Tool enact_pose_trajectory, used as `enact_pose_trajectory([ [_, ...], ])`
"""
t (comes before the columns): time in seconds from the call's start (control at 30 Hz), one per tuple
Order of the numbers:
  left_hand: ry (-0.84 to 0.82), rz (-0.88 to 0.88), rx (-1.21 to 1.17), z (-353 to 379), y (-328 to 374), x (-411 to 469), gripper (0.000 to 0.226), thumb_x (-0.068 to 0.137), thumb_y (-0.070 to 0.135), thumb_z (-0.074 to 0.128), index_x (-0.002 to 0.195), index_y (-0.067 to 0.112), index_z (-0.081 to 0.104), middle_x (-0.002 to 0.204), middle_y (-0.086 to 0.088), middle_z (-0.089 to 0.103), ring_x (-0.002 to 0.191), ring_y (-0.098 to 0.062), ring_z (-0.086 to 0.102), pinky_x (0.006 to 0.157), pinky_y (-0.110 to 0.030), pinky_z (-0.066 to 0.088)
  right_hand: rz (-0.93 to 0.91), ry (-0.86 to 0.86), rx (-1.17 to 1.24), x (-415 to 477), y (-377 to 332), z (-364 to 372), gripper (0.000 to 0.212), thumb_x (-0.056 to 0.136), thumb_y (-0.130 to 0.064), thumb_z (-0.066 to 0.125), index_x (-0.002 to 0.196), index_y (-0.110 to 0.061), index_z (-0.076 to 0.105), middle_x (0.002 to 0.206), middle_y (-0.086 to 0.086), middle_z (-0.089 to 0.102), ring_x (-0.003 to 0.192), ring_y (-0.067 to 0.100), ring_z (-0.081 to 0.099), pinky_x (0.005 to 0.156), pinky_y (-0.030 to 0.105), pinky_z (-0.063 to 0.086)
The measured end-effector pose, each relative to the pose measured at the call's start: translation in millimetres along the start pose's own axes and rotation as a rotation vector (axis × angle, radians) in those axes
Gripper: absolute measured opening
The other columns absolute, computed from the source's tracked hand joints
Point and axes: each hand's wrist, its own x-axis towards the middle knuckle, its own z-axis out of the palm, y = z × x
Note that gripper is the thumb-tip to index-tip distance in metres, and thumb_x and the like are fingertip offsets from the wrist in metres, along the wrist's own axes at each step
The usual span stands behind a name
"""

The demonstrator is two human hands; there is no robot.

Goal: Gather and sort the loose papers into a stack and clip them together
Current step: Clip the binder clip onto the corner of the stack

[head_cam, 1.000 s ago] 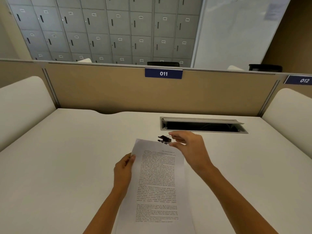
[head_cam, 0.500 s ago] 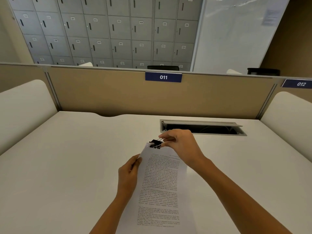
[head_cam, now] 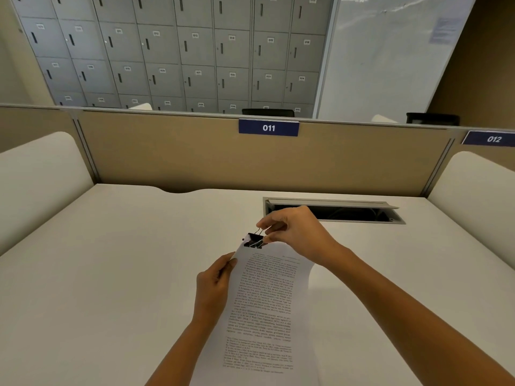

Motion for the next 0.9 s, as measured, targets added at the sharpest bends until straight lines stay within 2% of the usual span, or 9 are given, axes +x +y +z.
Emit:
enact_pose_trajectory([
  [0.1, -0.011, -0.015, -0.031, -2, 0, 1, 0.022, 0.09, 0.017, 0.052, 0.103, 0.032, 0.062, 0.085, 0.027, 0.07, 0.077, -0.012, 0.07, 0.053, -0.019, 0.055, -0.018, -0.083, -0.067, -1, 0, 1, 0.049, 0.077, -0.02, 0.074, 0.123, -0.022, 0.058, 0.12, -0.005, 0.062, 0.105, 0.005, 0.057, 0.094, 0.021, 0.048],
  [0.2, 0.003, -0.042, -0.085, -4, 2, 3, 0.022, 0.092, 0.016, 0.05, 0.1, 0.032, 0.063, 0.088, 0.017, 0.071, 0.073, -0.012, 0.069, 0.054, -0.02, 0.055, -0.058, -0.103, -0.046, -6, 4, 0, 0.077, 0.074, -0.042, 0.073, 0.139, -0.037, 0.032, 0.137, -0.022, 0.037, 0.118, -0.003, 0.036, 0.101, 0.02, 0.034],
  [0.27, 0.024, -0.088, -0.157, -5, 3, 6, 0.021, 0.093, 0.018, 0.049, 0.1, 0.028, 0.066, 0.084, 0.006, 0.074, 0.07, -0.014, 0.069, 0.055, -0.022, 0.056, -0.061, 0.092, 0.03, -8, 14, -1, 0.078, 0.074, -0.05, 0.069, 0.14, -0.04, 0.028, 0.14, -0.021, 0.031, 0.121, -0.003, 0.033, 0.1, 0.018, 0.028],
  [0.37, 0.049, -0.167, -0.28, -9, 8, 13, 0.019, 0.093, 0.022, 0.05, 0.097, 0.023, 0.068, 0.083, 0.0, 0.074, 0.067, -0.019, 0.069, 0.057, -0.029, 0.057, 0.06, 0.502, 0.11, -15, 48, 7, 0.068, 0.078, -0.047, 0.066, 0.137, -0.034, 0.036, 0.143, -0.01, 0.034, 0.13, 0.007, 0.032, 0.104, 0.027, 0.03],
  [0.43, 0.084, -0.212, -0.352, -14, 11, 20, 0.017, 0.092, 0.023, 0.051, 0.097, 0.022, 0.068, 0.085, 0.001, 0.074, 0.069, -0.019, 0.069, 0.059, -0.03, 0.057, 0.222, 0.575, 0.244, -27, 70, 18, 0.07, 0.077, -0.041, 0.068, 0.137, -0.029, 0.036, 0.142, -0.003, 0.038, 0.125, 0.014, 0.041, 0.1, 0.032, 0.04],
  [0.57, 0.113, -0.245, -0.437, -23, 15, 37, 0.017, 0.092, 0.025, 0.051, 0.097, 0.02, 0.066, 0.088, -0.001, 0.072, 0.073, -0.022, 0.067, 0.061, -0.032, 0.057, 0.436, 0.224, 0.67, -65, 103, 44, 0.086, 0.059, -0.063, 0.073, 0.131, -0.028, 0.041, 0.126, 0.0, 0.058, 0.103, 0.014, 0.064, 0.085, 0.033, 0.056],
  [0.67, 0.16, -0.266, -0.487, -30, 16, 51, 0.02, 0.092, 0.025, 0.051, 0.104, 0.016, 0.064, 0.093, -0.003, 0.07, 0.078, -0.022, 0.066, 0.064, -0.033, 0.057, 0.456, 0.01, 0.698, -89, 113, 60, 0.078, 0.058, -0.056, 0.077, 0.124, -0.024, 0.052, 0.113, -0.004, 0.069, 0.098, 0.016, 0.069, 0.087, 0.039, 0.056],
  [0.8, 0.227, -0.338, -0.503, -37, 10, 67, 0.023, 0.092, 0.027, 0.052, 0.106, 0.012, 0.063, 0.106, -0.009, 0.066, 0.093, -0.028, 0.062, 0.086, -0.045, 0.052, 0.517, -0.07, 0.754, -103, 112, 75, 0.068, 0.055, -0.05, 0.077, 0.115, -0.026, 0.055, 0.11, -0.003, 0.069, 0.093, 0.019, 0.069, 0.068, 0.032, 0.058],
  [0.9, 0.221, -0.389, -0.481, -38, 6, 73, 0.021, 0.092, 0.027, 0.051, 0.104, 0.013, 0.062, 0.106, -0.009, 0.065, 0.096, -0.031, 0.061, 0.091, -0.049, 0.049, 0.512, -0.04, 0.765, -103, 110, 79, 0.061, 0.061, -0.049, 0.077, 0.113, -0.027, 0.055, 0.109, -0.003, 0.068, 0.091, 0.021, 0.069, 0.061, 0.034, 0.058],
])
